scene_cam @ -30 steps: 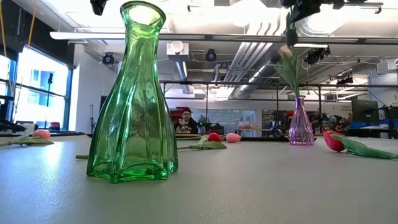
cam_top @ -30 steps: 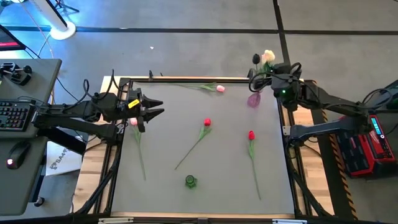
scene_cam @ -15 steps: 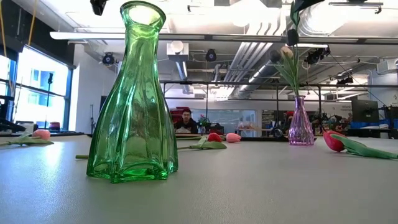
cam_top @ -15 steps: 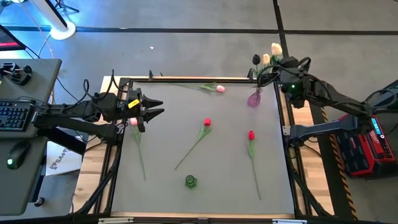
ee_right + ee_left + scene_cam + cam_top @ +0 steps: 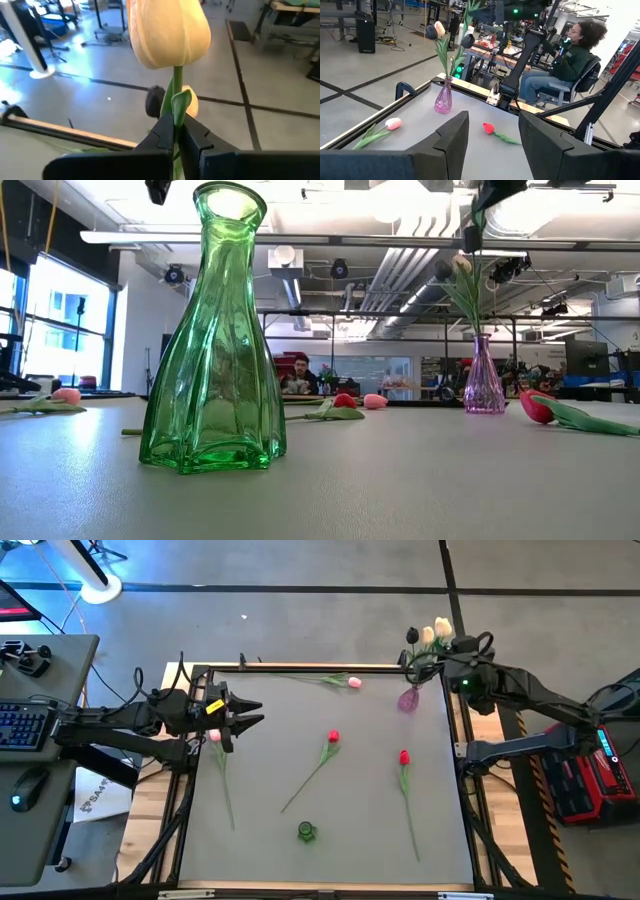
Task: Sort flowers into vase by color
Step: Put the white flower into the violet vase
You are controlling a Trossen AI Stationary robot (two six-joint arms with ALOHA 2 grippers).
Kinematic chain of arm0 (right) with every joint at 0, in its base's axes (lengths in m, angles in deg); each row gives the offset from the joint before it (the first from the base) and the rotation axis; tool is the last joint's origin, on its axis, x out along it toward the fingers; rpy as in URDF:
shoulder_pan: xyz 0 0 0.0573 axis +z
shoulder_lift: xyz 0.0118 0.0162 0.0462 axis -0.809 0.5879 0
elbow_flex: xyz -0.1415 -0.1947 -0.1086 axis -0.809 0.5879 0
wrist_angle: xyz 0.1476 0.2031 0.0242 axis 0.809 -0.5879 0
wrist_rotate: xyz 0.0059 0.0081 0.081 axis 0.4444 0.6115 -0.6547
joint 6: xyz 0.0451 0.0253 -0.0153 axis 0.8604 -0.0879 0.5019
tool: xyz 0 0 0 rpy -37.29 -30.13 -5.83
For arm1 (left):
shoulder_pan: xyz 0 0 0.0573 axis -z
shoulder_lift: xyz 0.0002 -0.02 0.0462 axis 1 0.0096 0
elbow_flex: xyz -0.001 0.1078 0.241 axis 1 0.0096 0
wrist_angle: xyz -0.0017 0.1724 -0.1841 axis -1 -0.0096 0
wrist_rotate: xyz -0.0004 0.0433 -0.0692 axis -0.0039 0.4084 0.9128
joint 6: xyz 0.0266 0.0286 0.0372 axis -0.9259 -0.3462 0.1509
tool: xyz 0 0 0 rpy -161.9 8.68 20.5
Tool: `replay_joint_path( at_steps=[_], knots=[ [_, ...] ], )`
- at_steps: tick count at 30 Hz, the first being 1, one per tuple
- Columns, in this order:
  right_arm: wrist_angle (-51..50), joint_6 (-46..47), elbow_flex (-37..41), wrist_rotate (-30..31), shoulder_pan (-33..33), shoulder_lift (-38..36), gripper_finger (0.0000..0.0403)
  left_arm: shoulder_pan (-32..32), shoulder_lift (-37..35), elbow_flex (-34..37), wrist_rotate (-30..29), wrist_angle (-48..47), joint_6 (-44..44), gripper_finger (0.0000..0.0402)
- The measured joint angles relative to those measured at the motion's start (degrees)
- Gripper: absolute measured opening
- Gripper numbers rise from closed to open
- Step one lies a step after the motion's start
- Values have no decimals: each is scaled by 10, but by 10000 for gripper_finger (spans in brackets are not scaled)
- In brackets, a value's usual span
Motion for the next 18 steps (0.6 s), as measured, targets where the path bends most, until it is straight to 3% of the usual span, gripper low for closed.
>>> replay_joint_path(
  at_steps=[12,18],
  knots=[
    [-12,43,48,18,-3,4,0,0,0,0,0,0,0,163],
    [-11,77,64,-30,-24,4,0,0,0,0,0,0,0,163]
  ],
)
